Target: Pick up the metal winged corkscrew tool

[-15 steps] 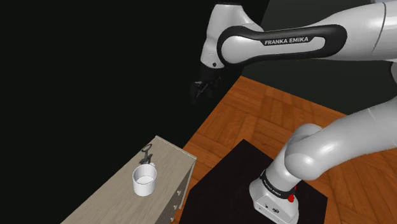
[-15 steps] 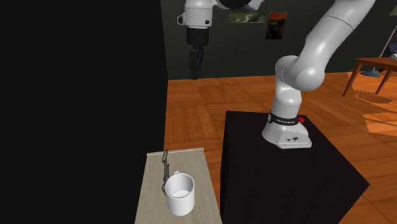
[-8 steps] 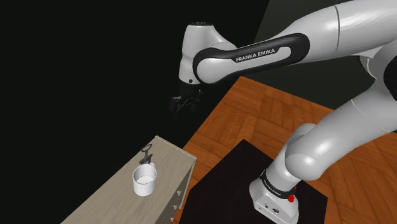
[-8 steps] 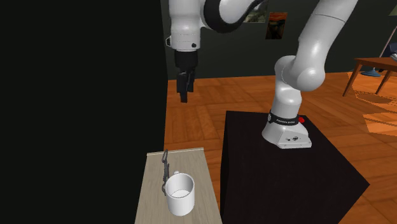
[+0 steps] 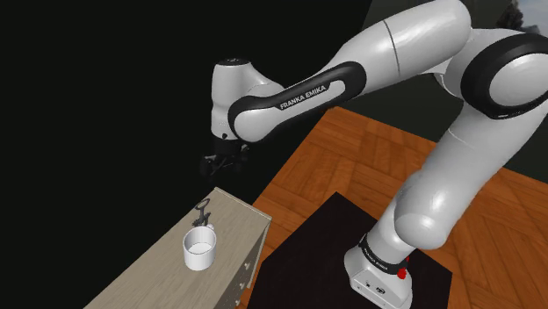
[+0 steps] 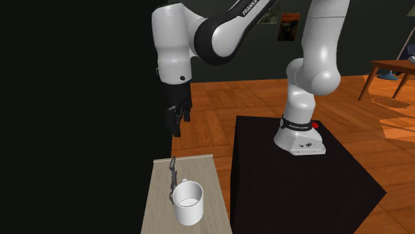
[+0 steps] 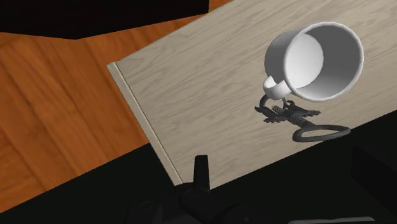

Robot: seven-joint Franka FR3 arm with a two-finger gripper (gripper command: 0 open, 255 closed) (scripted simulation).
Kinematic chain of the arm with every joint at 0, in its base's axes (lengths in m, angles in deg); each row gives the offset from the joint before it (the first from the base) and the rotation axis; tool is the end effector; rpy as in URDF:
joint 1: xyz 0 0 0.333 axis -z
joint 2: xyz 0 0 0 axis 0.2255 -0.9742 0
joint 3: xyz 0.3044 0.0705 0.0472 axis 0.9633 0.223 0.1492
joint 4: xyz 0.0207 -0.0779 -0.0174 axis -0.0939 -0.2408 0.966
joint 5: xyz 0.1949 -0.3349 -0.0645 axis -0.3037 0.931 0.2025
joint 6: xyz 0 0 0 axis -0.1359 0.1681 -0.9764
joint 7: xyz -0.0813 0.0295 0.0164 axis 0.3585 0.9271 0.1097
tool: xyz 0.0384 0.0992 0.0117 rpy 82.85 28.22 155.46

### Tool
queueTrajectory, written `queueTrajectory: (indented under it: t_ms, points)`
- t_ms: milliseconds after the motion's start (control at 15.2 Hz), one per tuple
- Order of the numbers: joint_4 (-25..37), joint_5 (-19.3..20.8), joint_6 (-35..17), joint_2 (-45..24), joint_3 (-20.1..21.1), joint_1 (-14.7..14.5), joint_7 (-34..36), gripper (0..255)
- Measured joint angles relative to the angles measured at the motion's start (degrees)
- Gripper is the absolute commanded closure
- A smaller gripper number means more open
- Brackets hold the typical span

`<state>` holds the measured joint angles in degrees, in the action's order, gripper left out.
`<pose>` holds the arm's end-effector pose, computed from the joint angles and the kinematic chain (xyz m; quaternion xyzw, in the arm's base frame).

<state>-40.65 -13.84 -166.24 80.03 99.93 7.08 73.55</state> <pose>0.4632 0.2481 0.3613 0.9985 -0.0534 -0.0145 0.0035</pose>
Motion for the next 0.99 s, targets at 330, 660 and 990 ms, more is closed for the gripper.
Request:
queueTrajectory:
  t_ms: [330,660,990]
  points:
    - [7.2,3.8,-2.3,-11.2,0.8,-2.6,6.9,0]
    - [9.2,5.9,-5.0,-16.8,0.4,-4.2,9.8,0]
    - [8.8,7.0,-7.5,-19.0,-0.1,-4.7,10.6,255]
